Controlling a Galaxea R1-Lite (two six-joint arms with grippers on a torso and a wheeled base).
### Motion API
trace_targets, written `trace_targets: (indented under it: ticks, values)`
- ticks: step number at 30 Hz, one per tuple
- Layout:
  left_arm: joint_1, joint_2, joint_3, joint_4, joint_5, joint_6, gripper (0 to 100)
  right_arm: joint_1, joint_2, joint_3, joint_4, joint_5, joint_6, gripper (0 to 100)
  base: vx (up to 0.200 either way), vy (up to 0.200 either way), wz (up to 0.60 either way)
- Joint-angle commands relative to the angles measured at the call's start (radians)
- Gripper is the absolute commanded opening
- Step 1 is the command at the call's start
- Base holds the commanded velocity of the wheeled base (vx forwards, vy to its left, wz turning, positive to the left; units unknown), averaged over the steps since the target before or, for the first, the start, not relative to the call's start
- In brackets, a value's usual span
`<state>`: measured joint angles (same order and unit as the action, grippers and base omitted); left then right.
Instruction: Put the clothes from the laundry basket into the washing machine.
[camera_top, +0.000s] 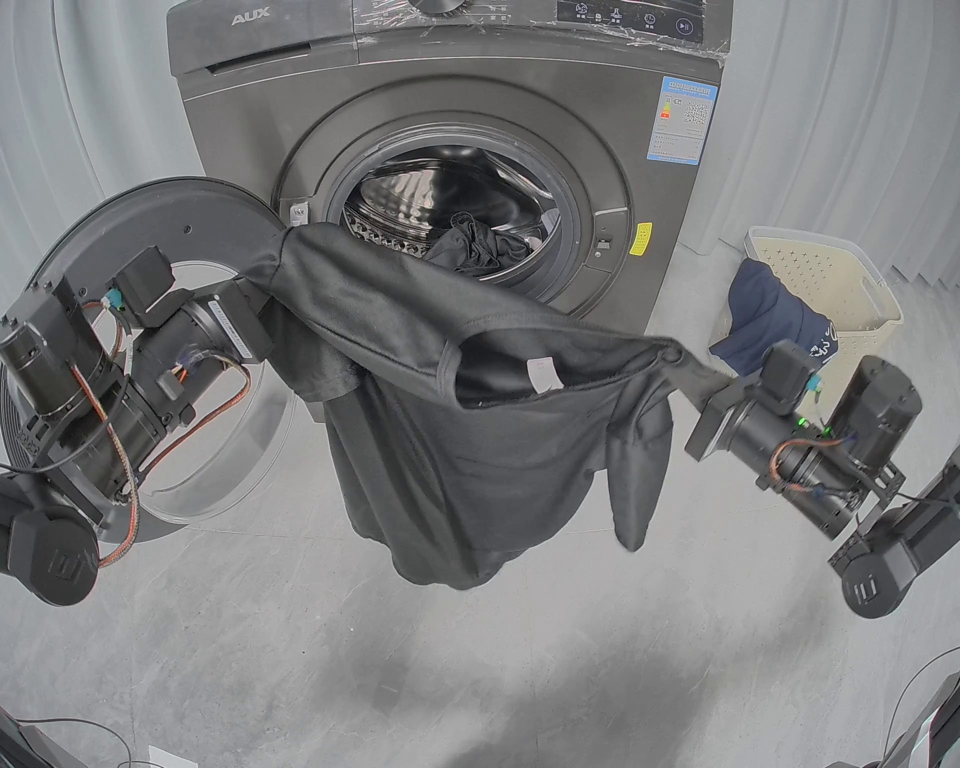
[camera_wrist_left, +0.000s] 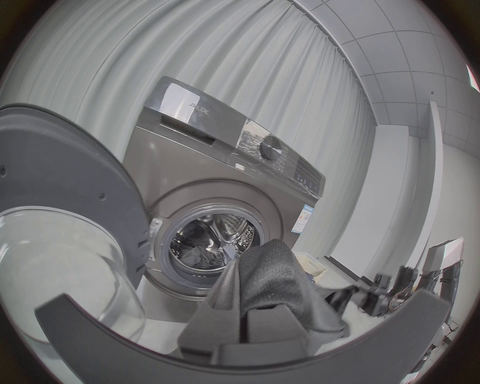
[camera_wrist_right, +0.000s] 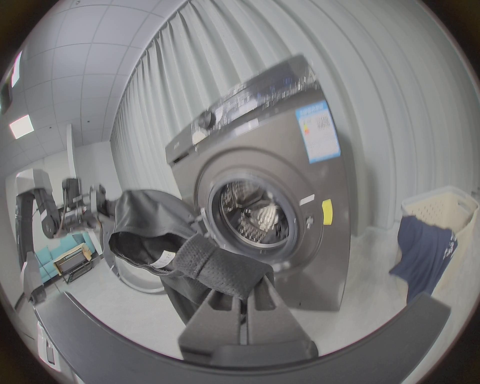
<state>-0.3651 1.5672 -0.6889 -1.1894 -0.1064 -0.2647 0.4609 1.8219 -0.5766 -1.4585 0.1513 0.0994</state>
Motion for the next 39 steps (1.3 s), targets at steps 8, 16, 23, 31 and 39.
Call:
trace_targets:
  ticks: [8, 16, 23, 31, 39]
  values:
    - [0.04, -0.03, 0.069, -0.072, 0.008, -0.01, 0, -0.022, -0.122, -0.12, 0.009, -0.006, -0.003, 0, 0.0, 0.0, 0.0]
    - [0.071, -0.05, 0.088, -0.072, 0.001, -0.01, 0, -0.025, -0.174, -0.198, 0.075, -0.025, -0.003, 0, 0.0, 0.0, 0.0]
    - [0.072, -0.067, 0.089, -0.067, -0.003, -0.011, 0, -0.014, -0.202, -0.2, 0.116, -0.035, -0.001, 0, 0.0, 0.0, 0.0]
    - [0.048, -0.07, 0.109, -0.067, -0.006, -0.008, 0, -0.002, -0.193, -0.197, 0.118, -0.045, -0.001, 0, 0.0, 0.0, 0.0]
    - [-0.133, -0.023, 0.04, -0.024, 0.002, -0.01, 0, 0.168, -0.059, -0.108, 0.102, -0.108, 0.036, 0, 0.0, 0.0, 0.0]
